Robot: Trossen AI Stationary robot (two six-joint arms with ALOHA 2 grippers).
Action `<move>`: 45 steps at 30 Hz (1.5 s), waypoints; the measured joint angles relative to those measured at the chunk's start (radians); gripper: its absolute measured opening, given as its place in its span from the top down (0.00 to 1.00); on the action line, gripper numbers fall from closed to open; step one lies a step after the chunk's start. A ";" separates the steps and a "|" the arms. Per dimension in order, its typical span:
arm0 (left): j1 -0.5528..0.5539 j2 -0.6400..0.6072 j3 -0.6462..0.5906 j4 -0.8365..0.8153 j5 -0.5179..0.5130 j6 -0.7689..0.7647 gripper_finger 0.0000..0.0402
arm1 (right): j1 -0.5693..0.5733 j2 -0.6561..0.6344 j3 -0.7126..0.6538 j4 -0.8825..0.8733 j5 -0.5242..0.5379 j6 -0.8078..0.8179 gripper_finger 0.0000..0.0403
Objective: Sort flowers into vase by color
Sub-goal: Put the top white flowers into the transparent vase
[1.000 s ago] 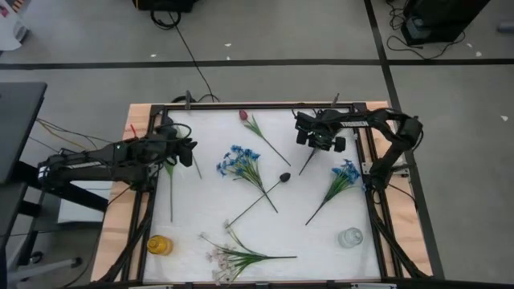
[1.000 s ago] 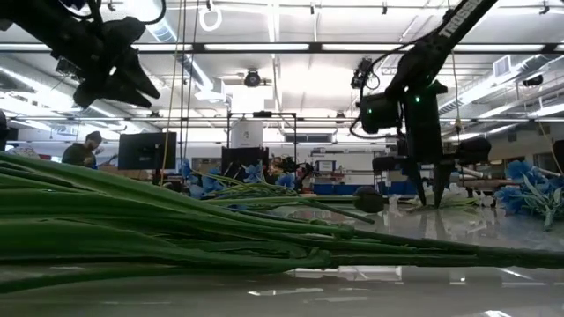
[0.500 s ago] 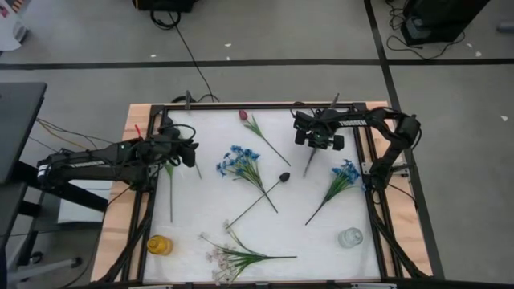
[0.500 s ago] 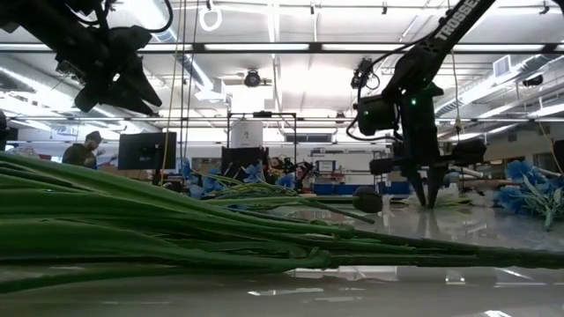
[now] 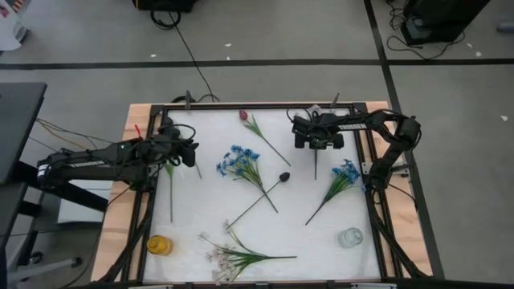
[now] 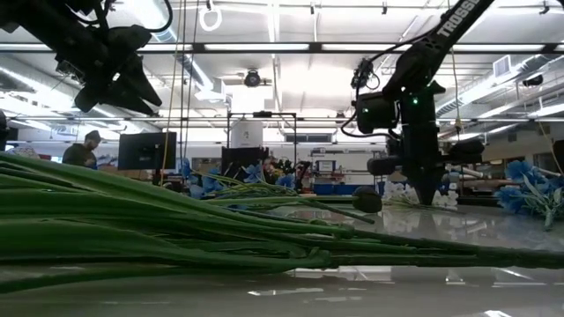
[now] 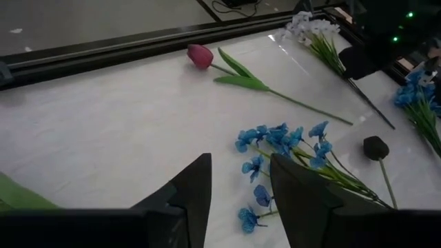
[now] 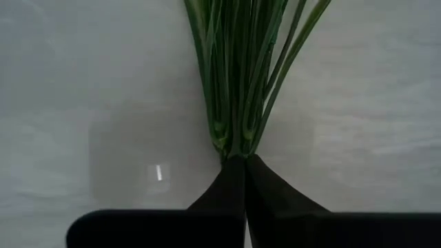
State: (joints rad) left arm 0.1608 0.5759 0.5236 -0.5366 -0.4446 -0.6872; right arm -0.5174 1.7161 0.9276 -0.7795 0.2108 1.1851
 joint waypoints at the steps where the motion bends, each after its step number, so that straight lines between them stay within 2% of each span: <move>1: 0.000 0.000 0.000 0.000 0.000 0.000 0.62 | 0.005 0.000 0.000 0.000 0.003 0.000 0.99; 9: -0.001 0.000 0.000 0.000 0.021 0.001 0.62 | 0.042 0.000 0.000 0.001 0.010 -0.020 0.99; 15: -0.001 0.000 0.000 0.001 0.056 -0.005 0.62 | 0.088 -0.022 -0.001 0.039 -0.039 -0.039 0.99; 19: -0.001 0.000 0.000 0.000 0.104 0.001 0.62 | 0.144 -0.089 -0.001 0.147 -0.042 -0.065 0.99; 27: -0.001 -0.029 0.000 -0.007 0.187 0.068 0.62 | 0.291 -0.277 -0.001 0.464 0.026 -0.102 0.99; 32: -0.001 -0.141 0.000 -0.004 0.190 0.209 0.62 | 0.406 -0.377 0.000 0.690 0.082 -0.210 0.99; 36: -0.001 -0.246 0.000 0.067 0.262 0.342 0.62 | 0.507 -0.434 0.000 0.872 0.190 -0.329 0.99; 38: -0.001 -0.279 0.000 0.136 0.308 0.375 0.62 | 0.551 -0.452 0.000 0.967 0.216 -0.439 0.99; 42: -0.001 -0.290 0.000 0.250 0.401 0.419 0.62 | 0.620 -0.461 0.001 1.100 0.157 -0.785 0.99; 45: -0.002 -0.274 0.000 0.311 0.441 0.421 0.61 | 0.658 -0.463 0.001 1.153 0.126 -0.894 0.99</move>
State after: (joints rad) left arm 0.1593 0.3015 0.5236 -0.2251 -0.0037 -0.2666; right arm 0.1404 1.2530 0.9287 0.3732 0.3373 0.2914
